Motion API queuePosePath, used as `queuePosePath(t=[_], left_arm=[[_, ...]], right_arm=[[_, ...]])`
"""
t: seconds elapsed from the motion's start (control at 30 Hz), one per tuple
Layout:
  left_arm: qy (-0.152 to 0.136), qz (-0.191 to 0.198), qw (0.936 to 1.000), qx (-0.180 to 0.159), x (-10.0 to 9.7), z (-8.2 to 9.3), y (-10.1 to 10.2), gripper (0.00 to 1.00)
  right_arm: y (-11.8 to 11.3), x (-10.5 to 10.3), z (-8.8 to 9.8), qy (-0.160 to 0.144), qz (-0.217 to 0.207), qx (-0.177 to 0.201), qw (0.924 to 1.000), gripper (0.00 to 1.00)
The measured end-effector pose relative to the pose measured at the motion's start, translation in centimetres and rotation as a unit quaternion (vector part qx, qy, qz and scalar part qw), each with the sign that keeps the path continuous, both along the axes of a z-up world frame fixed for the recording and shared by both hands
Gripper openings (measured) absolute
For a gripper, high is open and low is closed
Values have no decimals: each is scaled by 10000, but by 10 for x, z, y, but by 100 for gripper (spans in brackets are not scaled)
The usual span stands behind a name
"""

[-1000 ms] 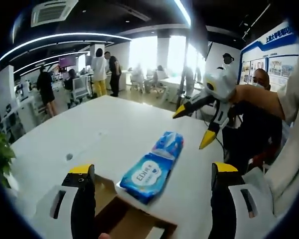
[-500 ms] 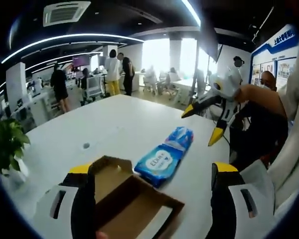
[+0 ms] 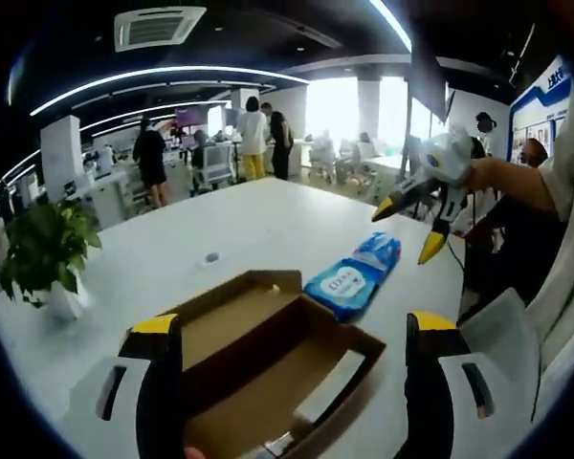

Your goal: Operate the shoe box by opening the lid, removing the specified soft item, and placing it in the target area until the item is outside and the box remains undamaged.

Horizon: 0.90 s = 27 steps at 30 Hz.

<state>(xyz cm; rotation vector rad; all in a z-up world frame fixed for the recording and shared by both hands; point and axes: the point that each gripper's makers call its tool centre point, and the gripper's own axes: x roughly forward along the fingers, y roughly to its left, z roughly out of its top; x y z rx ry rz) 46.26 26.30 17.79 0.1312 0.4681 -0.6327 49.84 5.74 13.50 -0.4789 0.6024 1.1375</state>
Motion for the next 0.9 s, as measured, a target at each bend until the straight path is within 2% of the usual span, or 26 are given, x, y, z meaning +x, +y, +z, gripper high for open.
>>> queuePosePath(t=[0.3, 0.53, 0.9], left_arm=[[30, 281, 9996, 96, -16, -15, 33, 97], [111, 592, 9981, 127, -24, -31, 58, 91], [484, 1040, 9925, 415, -49, -72, 96, 83]], right_arm=[[32, -10, -9, 23, 520, 35, 9986, 59], [54, -17, -22, 68, 894, -32, 9960, 57], [88, -29, -44, 131, 1436, -139, 9894, 51]])
